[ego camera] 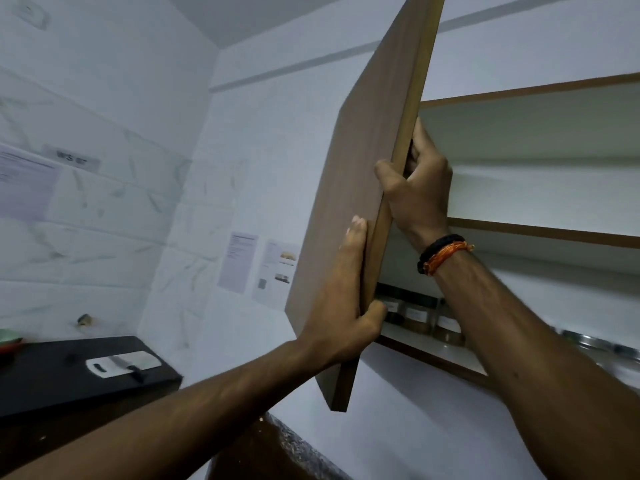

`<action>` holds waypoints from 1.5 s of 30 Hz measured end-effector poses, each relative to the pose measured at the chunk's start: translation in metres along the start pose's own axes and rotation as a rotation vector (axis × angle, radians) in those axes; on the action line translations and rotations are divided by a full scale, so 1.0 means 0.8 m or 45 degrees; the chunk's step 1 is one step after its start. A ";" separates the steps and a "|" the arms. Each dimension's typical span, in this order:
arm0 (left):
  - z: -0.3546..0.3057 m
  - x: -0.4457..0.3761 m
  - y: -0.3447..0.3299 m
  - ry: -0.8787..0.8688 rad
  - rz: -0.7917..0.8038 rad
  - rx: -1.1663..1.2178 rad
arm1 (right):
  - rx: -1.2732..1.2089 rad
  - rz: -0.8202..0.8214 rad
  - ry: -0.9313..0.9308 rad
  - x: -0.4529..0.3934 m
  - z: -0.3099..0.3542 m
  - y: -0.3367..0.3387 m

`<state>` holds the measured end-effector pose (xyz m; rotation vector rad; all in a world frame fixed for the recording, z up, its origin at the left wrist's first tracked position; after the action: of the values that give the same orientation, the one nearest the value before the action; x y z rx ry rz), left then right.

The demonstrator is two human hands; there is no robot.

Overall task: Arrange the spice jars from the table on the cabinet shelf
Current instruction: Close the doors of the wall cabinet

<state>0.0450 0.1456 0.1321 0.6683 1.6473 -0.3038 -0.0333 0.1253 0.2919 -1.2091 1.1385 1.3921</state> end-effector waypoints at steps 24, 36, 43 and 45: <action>0.025 -0.018 -0.238 -0.307 0.242 -0.458 | 1.817 0.536 0.215 0.048 -0.153 0.106; 0.089 -0.014 -0.301 -0.401 0.492 -0.649 | 2.073 0.708 -0.018 0.075 -0.235 0.108; 0.116 -0.004 -0.334 -0.447 0.656 -0.668 | 1.990 0.863 -0.187 0.098 -0.280 0.115; 0.121 -0.003 -0.338 -0.450 0.638 -0.687 | 1.988 0.852 -0.176 0.101 -0.285 0.115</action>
<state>-0.0333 -0.1236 0.0691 0.5486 1.1036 0.3602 -0.1020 -0.1064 0.1985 0.4099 1.9611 0.5350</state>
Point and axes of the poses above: each hand's wrist, its own x-axis away from the middle knuckle, its own y-axis out of the back of the hand, z = x × y, the point moved 10 cm from there along -x, towards the middle knuckle, and after that the axes turned 5 degrees about -x, right-handed, at the moved point
